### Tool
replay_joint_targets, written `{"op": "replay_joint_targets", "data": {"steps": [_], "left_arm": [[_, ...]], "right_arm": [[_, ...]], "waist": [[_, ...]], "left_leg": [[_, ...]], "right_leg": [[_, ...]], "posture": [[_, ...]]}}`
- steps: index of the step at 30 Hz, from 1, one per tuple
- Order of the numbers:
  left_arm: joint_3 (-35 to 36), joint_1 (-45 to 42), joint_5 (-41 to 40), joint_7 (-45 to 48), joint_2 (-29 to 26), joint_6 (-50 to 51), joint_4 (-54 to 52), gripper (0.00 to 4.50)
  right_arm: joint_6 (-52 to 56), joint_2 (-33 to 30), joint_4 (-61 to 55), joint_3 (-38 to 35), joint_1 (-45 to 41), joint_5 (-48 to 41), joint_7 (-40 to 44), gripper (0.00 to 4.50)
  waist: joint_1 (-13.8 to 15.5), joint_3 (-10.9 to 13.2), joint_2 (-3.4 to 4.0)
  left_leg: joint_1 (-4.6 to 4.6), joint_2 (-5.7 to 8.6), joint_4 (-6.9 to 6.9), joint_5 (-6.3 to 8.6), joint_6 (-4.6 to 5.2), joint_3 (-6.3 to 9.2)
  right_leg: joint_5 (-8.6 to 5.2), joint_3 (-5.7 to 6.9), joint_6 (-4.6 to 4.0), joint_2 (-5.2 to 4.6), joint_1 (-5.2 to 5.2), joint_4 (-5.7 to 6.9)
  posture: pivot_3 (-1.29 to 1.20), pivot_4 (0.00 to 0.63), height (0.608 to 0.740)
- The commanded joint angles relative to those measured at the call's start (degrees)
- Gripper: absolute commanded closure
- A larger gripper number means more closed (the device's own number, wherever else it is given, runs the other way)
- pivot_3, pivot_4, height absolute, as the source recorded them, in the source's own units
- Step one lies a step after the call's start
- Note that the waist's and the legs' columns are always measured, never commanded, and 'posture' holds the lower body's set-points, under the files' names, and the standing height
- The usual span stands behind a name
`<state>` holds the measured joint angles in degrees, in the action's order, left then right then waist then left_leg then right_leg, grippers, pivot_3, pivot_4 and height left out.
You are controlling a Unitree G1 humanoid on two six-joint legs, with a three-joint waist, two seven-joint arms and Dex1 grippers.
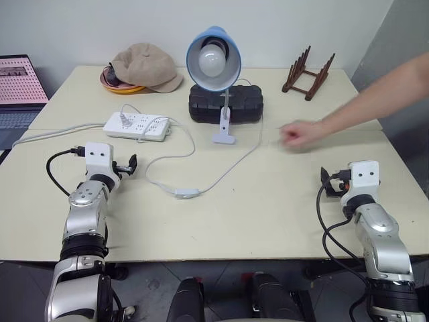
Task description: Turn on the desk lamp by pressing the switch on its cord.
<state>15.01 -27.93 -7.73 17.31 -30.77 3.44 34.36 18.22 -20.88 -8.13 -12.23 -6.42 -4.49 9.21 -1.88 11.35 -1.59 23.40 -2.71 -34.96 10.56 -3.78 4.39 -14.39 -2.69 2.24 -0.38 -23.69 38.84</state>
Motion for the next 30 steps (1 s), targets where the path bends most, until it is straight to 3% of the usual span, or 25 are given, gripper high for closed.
{"op": "replay_joint_targets", "data": {"steps": [1,7,11,13,17,19,23,30], "left_arm": [[0.9,-0.2,-0.5,0.8,-1.4,-0.5,-2.3,0.0],[1.0,0.6,-0.5,2.9,-3.3,0.3,-4.5,0.0],[-0.6,1.1,-1.0,9.7,-6.9,2.2,-7.9,0.0],[-1.4,1.2,-2.8,16.1,-9.1,4.1,-10.1,0.0],[-6.9,2.3,-8.8,40.1,-18.3,10.7,-19.3,0.0],[-9.7,1.6,-9.9,47.6,-21.3,12.3,-21.8,0.0],[-14.8,-1.1,-10.0,56.5,-23.7,14.3,-24.3,0.0],[-24.7,-6.7,-3.0,65.9,-21.8,4.0,-19.9,0.0]], "right_arm": [[-0.5,-0.6,-1.1,-0.5,-0.5,0.3,0.2,0.03],[0.1,-0.7,-1.7,-0.5,-1.1,-1.3,1.9,0.03],[2.6,-3.5,-5.3,1.3,-1.0,-4.9,9.3,0.03],[4.8,-5.2,-7.7,2.2,-0.7,-8.5,14.5,0.03],[11.2,-13.0,-16.2,5.6,1.1,-17.9,29.3,0.03],[14.1,-15.3,-19.6,6.8,1.8,-21.8,33.1,0.03],[17.7,-16.8,-23.5,9.4,1.9,-25.0,35.0,0.03],[19.3,-14.4,-27.4,12.6,3.0,-24.6,31.3,0.03]], "waist": [[0.0,0.0,0.0],[-0.1,0.0,0.0],[-0.1,0.0,0.01],[-0.1,0.0,0.01],[-0.4,0.0,0.02],[-0.3,0.0,0.01],[-0.2,0.0,0.01],[0.0,0.0,0.0]], "left_leg": [[0.0,0.0,0.0,0.0,0.0,0.0],[0.0,0.0,0.0,0.0,0.0,0.0],[0.0,-0.01,0.03,0.0,0.0,0.0],[0.0,-0.01,0.04,0.0,0.0,-0.01],[0.07,-0.02,0.1,0.0,0.0,-0.01],[0.1,-0.04,0.11,0.01,0.0,-0.01],[0.08,-0.04,0.13,0.02,0.01,-0.01],[0.41,-0.04,0.09,0.01,0.01,-0.02]], "right_leg": [[0.0,0.0,0.0,0.0,0.0,0.0],[0.0,0.0,-0.01,0.0,0.0,0.0],[-0.03,-0.01,-0.05,0.0,-0.01,-0.03],[-0.05,0.0,-0.08,0.0,-0.01,-0.03],[-0.21,0.0,-0.36,-0.01,-0.05,-0.14],[-0.25,0.04,-0.42,-0.02,-0.05,-0.19],[-0.29,0.05,-0.44,-0.03,-0.04,-0.23],[-0.29,0.05,-0.44,-0.03,-0.34,-0.24]], "posture": [[0.0,0.15,0.74],[0.0,0.15,0.74],[0.0,0.15,0.74],[0.0,0.15,0.74],[0.0,0.15,0.74],[0.0,0.15,0.74],[0.0,0.15,0.74],[0.0,0.15,0.74]]}}
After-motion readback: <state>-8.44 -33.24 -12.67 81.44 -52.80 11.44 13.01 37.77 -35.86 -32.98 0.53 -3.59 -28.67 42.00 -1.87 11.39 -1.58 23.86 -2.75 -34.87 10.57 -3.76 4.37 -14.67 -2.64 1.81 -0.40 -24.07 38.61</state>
